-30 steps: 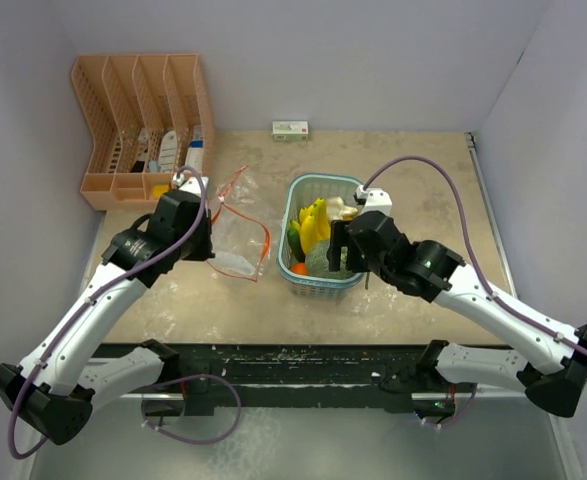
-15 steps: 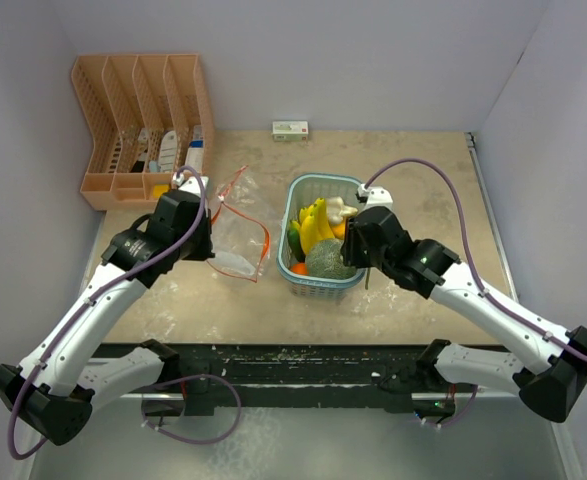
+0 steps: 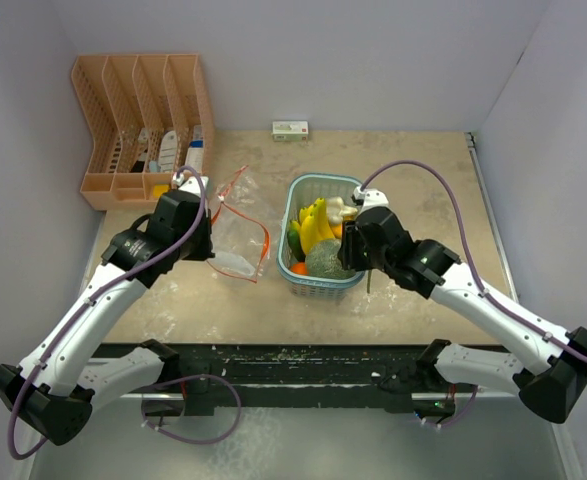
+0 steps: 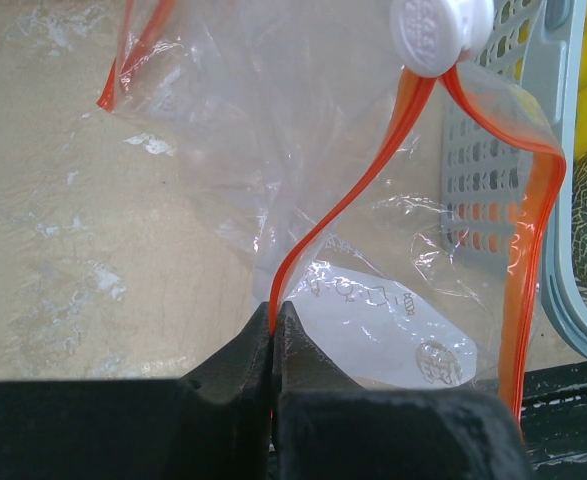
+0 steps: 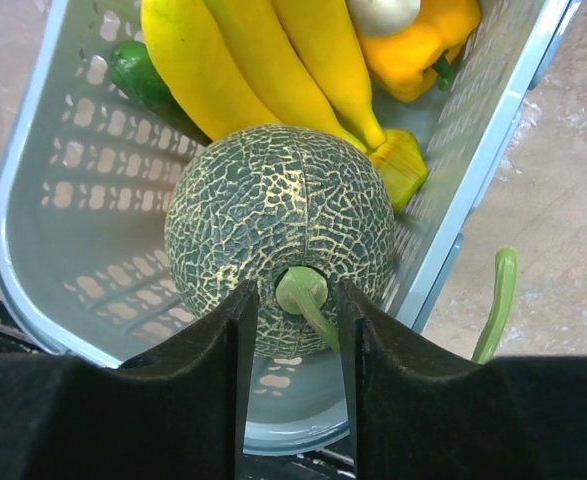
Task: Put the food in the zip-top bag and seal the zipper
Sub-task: Pick up the fake fruit from the bin.
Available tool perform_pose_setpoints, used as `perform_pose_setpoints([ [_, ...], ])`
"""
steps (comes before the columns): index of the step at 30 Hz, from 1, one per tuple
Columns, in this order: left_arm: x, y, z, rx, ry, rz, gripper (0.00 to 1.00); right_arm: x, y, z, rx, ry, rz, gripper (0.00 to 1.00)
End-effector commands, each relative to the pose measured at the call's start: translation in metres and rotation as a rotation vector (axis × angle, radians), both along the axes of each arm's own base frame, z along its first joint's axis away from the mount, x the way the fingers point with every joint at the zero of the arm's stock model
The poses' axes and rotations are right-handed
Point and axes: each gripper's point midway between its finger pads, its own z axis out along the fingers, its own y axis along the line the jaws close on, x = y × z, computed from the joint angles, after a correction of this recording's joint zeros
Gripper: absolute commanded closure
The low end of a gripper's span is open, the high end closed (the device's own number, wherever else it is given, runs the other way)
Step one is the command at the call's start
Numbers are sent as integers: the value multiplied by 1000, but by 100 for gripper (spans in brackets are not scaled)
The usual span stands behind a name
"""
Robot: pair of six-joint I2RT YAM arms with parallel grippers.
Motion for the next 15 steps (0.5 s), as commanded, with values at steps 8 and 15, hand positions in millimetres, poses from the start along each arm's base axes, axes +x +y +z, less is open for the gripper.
perform_pose_setpoints([
  [8, 5, -4, 11, -24, -48, -10, 100, -16, -4, -24, -44, 87, 50, 68],
  [15, 5, -4, 12, -25, -48, -11, 100, -23, -2, -15, -27, 92, 85, 58],
])
